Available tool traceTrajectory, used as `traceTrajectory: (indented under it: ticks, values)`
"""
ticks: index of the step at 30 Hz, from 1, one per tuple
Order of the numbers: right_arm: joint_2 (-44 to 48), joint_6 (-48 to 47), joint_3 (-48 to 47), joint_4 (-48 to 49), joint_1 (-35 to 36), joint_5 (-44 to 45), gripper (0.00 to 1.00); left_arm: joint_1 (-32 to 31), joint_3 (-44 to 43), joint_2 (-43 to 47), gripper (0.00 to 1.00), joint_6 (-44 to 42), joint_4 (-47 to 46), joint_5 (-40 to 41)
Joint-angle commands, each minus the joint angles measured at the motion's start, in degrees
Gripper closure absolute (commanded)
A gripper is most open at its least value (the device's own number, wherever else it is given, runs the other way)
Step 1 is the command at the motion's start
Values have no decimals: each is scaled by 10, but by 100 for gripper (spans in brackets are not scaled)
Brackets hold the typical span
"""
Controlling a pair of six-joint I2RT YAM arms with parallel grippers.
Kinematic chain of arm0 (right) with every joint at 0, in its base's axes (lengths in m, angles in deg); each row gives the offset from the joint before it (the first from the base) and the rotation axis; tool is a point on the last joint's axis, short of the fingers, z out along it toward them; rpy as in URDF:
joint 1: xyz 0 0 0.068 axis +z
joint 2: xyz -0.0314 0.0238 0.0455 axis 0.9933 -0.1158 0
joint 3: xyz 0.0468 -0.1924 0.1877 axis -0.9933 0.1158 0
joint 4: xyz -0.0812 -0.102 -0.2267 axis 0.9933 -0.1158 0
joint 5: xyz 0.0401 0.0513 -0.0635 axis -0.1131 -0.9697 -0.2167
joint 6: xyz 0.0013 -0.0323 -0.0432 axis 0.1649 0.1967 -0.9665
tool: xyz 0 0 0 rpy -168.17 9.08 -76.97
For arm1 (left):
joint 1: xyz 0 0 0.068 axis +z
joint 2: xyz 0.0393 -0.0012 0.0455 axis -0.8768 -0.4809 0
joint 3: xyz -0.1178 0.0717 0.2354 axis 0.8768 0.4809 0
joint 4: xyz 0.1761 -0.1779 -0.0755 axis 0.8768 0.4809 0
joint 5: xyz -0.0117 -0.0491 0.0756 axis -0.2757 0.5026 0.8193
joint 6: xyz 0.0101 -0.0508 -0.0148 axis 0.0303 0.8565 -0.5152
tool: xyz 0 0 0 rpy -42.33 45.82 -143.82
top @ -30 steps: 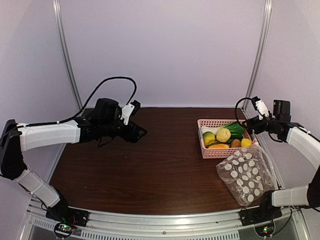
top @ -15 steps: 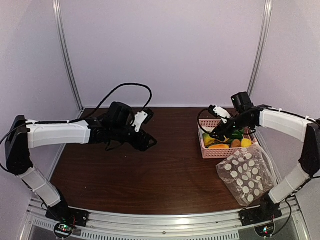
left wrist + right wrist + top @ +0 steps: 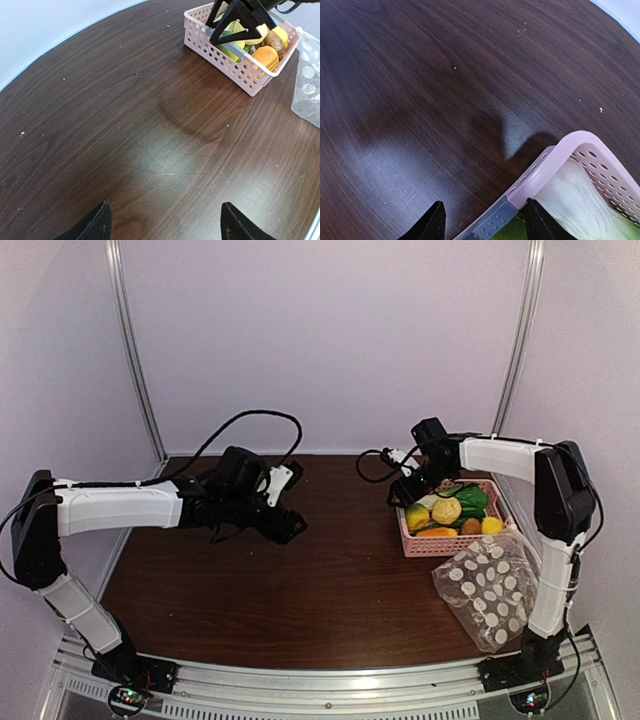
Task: Place the food in the zip-top bag and seal the zipper
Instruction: Move the bin to the center of the board.
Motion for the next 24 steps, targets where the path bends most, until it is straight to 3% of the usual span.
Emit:
traceTrajectory:
  ticks: [1, 8, 15, 24]
  values:
    - [-16, 28, -24, -30, 18, 19, 46, 1, -10, 6, 24, -7, -2, 17]
    - [-19, 15, -18, -43, 74, 21, 59, 2, -12, 23, 24, -9, 1, 20]
    - [-7, -26, -14, -39, 159, 43, 74, 26, -13, 61, 23, -3, 34, 117]
    - [-79, -88, -124, -70, 294, 44, 89, 99, 12, 139, 21, 5, 16, 160]
